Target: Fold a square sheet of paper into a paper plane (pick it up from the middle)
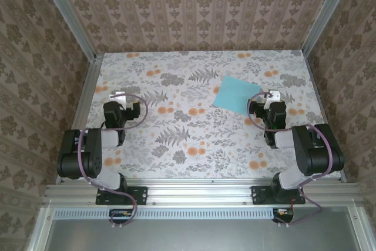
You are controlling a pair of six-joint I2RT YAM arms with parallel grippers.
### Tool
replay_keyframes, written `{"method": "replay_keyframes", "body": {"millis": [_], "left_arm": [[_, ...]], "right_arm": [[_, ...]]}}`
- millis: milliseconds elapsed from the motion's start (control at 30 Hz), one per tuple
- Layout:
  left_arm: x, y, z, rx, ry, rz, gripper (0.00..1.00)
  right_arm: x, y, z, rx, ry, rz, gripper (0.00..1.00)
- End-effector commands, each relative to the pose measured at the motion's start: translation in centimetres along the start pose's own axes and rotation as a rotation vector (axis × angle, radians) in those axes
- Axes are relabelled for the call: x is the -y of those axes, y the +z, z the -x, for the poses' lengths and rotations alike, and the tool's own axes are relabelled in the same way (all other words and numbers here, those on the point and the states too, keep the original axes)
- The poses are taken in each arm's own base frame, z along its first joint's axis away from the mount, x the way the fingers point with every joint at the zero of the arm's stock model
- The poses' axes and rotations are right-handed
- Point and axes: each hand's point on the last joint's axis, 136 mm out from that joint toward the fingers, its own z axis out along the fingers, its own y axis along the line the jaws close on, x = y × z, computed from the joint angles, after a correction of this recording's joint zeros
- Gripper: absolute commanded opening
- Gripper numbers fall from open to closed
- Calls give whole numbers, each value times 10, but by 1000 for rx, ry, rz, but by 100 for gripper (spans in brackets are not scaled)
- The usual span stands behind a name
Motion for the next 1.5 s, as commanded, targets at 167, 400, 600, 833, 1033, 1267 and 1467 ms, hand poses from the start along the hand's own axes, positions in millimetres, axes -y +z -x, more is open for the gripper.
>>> {"method": "replay_keyframes", "body": {"millis": [167, 400, 600, 833, 1033, 1267, 1467], "left_arm": [[-1, 3, 8, 16, 20, 7, 100], [-1, 3, 7, 16, 19, 7, 100], [-2, 3, 8, 17, 20, 7, 100], [-1, -1, 14, 19, 20, 5, 100], [-16, -22, 43, 16, -15, 75, 100], [-7, -46, 79, -54, -48, 40, 100], [8, -52, 101, -93, -118, -27, 100]], "right_arm": [[-4, 3, 12, 32, -11, 22, 100], [-4, 3, 12, 32, -12, 23, 100], [-4, 4, 12, 27, -13, 22, 100], [4, -4, 20, 57, 4, -21, 100], [10, -33, 65, 65, 22, -108, 100], [20, -37, 91, -150, 226, -222, 100], [-14, -7, 82, -417, 328, -132, 100]]}}
